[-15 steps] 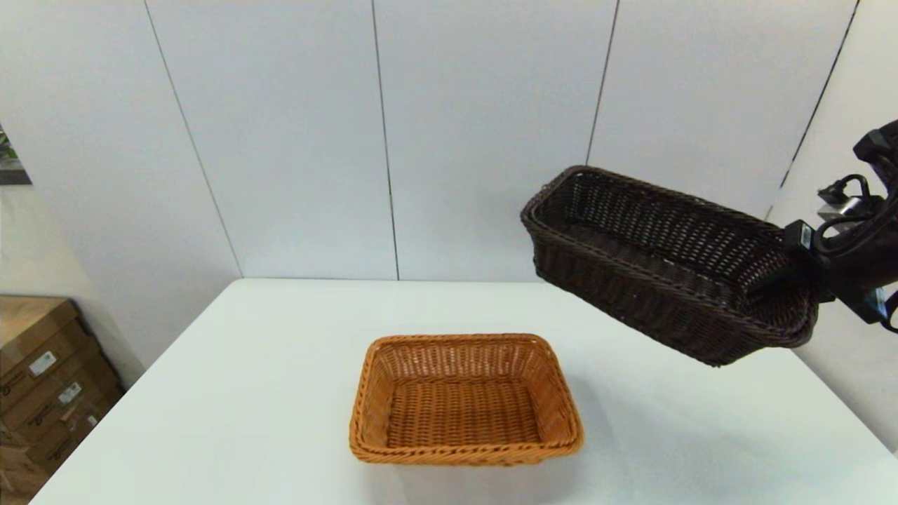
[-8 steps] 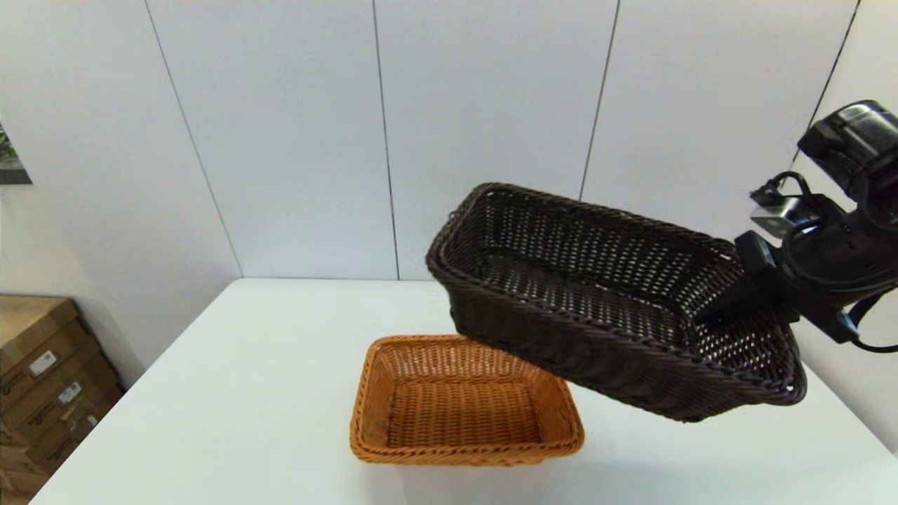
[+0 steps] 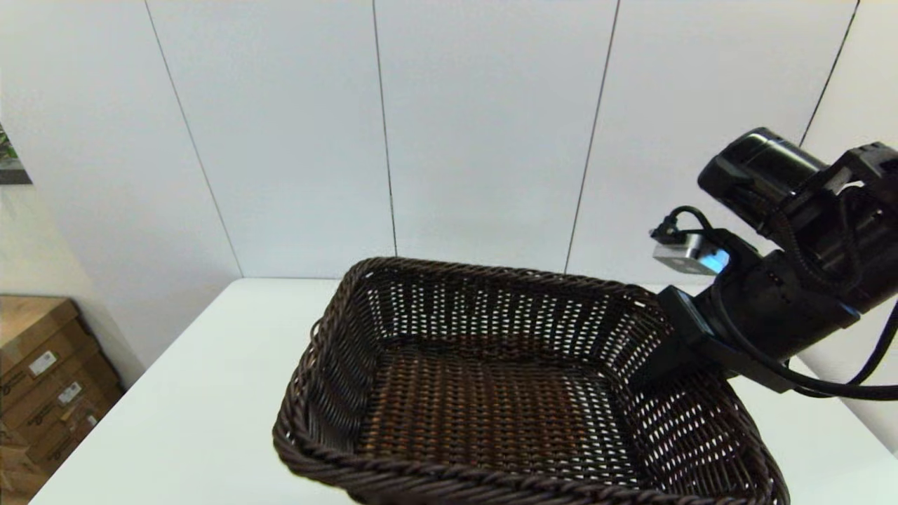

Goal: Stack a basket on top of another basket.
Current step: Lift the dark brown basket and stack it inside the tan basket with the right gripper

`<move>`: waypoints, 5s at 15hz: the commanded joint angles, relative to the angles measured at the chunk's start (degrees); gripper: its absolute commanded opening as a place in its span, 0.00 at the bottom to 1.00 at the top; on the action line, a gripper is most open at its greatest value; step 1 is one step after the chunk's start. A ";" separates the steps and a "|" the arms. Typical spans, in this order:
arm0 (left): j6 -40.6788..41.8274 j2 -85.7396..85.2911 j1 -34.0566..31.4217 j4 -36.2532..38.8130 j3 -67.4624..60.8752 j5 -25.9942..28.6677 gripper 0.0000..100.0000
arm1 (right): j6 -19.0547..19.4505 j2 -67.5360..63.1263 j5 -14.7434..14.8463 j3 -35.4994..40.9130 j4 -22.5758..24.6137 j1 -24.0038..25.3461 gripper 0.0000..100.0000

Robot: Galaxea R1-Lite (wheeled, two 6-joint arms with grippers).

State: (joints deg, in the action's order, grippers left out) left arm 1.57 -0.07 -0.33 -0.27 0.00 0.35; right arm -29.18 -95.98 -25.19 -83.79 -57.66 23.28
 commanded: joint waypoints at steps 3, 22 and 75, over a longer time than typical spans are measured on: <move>0.01 -0.01 -0.02 0.00 -0.09 0.00 1.00 | 0.09 -6.15 0.14 -0.59 2.03 4.75 0.00; 0.01 -0.01 -0.02 0.00 -0.09 0.00 1.00 | 3.08 -26.54 4.00 -19.22 3.17 4.23 0.00; 0.01 -0.01 -0.02 0.00 -0.09 0.00 1.00 | 11.08 -38.06 4.00 -26.96 3.96 -4.04 0.00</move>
State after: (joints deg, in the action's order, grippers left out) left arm 1.56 -0.07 -0.33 -0.27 0.00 0.33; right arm -18.15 -134.04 -21.03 -110.82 -53.36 19.59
